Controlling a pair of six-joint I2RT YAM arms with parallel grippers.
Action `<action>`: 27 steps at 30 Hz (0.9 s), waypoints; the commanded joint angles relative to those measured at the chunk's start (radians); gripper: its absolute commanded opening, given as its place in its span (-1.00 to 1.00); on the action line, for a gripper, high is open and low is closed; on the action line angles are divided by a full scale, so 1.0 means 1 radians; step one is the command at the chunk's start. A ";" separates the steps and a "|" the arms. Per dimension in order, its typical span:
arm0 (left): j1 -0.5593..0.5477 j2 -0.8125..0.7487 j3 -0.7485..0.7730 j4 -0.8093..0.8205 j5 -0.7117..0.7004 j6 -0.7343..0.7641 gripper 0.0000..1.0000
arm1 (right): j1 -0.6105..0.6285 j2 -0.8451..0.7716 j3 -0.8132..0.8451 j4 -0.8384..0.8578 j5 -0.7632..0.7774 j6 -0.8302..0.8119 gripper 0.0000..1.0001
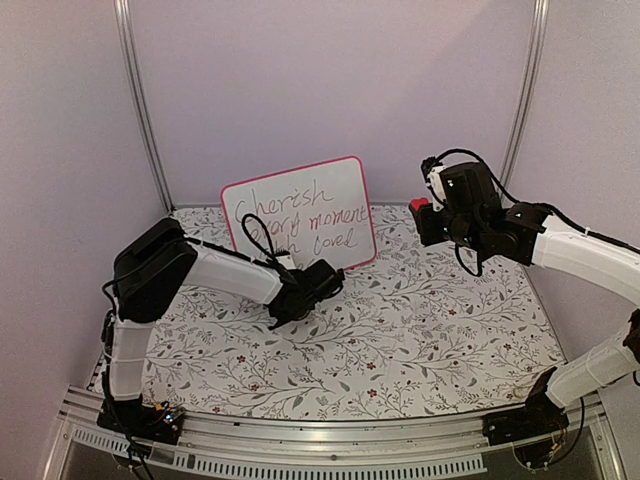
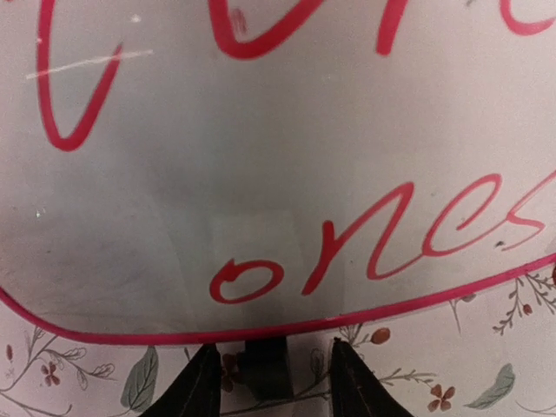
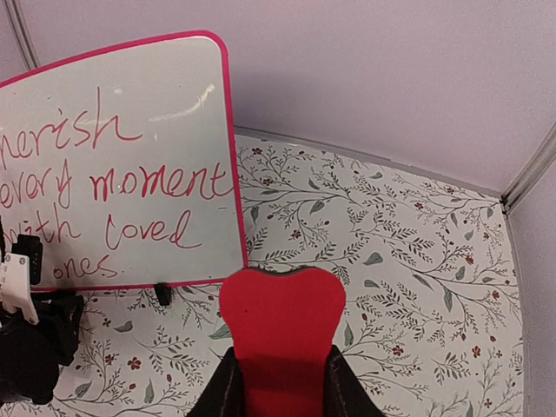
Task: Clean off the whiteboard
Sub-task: Move the whiteboard to the center of the board.
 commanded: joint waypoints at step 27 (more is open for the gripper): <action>-0.070 -0.003 -0.080 0.002 0.016 -0.071 -1.00 | -0.007 0.005 0.039 -0.020 -0.010 -0.013 -0.49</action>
